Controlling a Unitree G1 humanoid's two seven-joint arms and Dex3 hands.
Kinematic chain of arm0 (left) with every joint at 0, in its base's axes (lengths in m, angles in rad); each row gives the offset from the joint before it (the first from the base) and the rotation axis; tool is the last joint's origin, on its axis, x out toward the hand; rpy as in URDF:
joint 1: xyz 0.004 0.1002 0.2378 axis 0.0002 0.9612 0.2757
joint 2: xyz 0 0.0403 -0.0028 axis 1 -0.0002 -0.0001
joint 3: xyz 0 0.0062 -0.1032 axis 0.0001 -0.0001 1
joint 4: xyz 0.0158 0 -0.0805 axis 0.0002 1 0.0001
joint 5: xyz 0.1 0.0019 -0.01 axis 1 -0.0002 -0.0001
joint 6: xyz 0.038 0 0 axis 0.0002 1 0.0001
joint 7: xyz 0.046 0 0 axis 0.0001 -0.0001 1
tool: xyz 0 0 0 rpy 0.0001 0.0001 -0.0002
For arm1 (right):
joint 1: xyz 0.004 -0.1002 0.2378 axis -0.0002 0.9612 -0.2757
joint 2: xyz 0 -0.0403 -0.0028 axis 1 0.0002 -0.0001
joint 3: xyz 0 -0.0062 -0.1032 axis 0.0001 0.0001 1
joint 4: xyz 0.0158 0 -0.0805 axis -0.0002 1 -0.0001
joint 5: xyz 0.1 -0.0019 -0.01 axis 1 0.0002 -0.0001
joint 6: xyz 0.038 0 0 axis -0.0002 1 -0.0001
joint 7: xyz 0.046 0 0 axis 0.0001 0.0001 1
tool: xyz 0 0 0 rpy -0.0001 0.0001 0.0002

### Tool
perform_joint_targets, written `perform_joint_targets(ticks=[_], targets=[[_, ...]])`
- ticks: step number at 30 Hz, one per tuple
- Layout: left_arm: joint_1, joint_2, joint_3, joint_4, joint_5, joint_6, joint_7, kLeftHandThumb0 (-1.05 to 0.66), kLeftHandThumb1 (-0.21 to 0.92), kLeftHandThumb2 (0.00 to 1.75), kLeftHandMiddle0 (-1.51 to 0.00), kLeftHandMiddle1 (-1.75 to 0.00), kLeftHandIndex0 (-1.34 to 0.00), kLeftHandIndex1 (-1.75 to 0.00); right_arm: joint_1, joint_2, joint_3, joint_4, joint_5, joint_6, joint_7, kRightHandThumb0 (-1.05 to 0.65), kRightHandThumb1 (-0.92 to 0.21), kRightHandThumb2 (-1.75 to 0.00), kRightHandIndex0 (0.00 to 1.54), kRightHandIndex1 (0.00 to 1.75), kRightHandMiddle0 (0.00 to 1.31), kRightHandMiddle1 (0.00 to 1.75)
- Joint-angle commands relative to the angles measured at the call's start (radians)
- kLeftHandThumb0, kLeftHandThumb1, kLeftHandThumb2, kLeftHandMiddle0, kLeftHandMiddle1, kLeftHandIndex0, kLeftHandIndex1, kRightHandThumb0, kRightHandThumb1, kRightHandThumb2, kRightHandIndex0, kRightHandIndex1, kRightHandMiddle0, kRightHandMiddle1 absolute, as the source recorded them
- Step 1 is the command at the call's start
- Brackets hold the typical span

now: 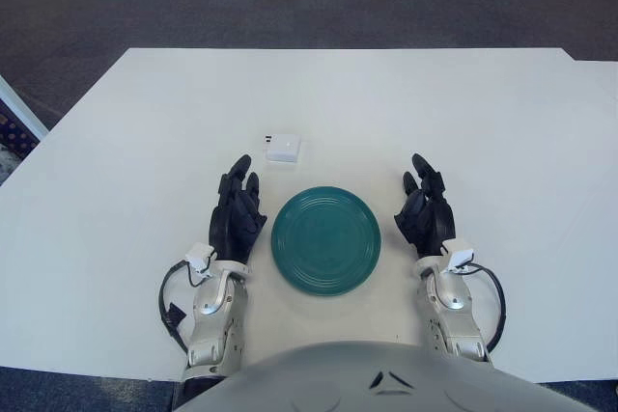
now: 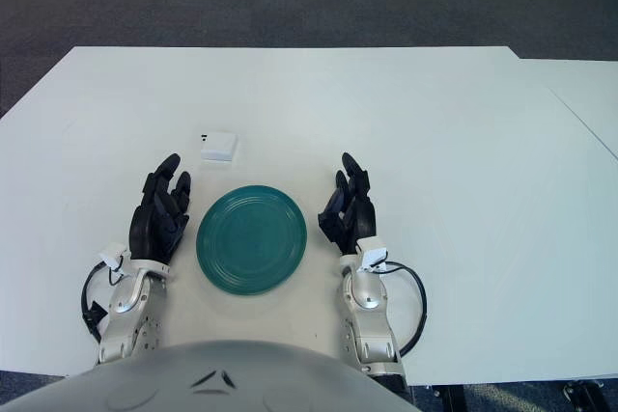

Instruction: Put the charger into the plate.

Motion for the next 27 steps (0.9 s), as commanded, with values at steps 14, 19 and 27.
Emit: perform_joint_targets(ticks=[14,19,27], targets=[[0.024,-0.022,0.021,0.027,-0.037,0.026,0.007,-1.05,0.92,0.87,-0.24,-0.01,-0.04,-0.64,0.027,0.018,0.002,0.05,-0.008,0.038,0.005,-0.93,-0.92,-1.01,0.15,0.0,0.0,0.4],[0.016,-0.01,0.025,0.037,-0.062,0.035,-0.013,-1.05,0.92,0.86,-0.25,-0.01,-0.03,-0.65,0.026,0.023,0.004,0.049,-0.013,0.041,-0.001,-0.93,-0.92,-1.01,0.15,0.0,0.0,0.4],[-0.023,0.028,0.045,0.044,-0.028,0.036,-0.01,-1.05,0.92,0.85,-0.22,0.0,0.0,-0.63,0.016,0.034,0.005,0.064,-0.007,0.037,-0.008,-0.94,-0.92,-1.01,0.13,0.0,0.0,0.38]])
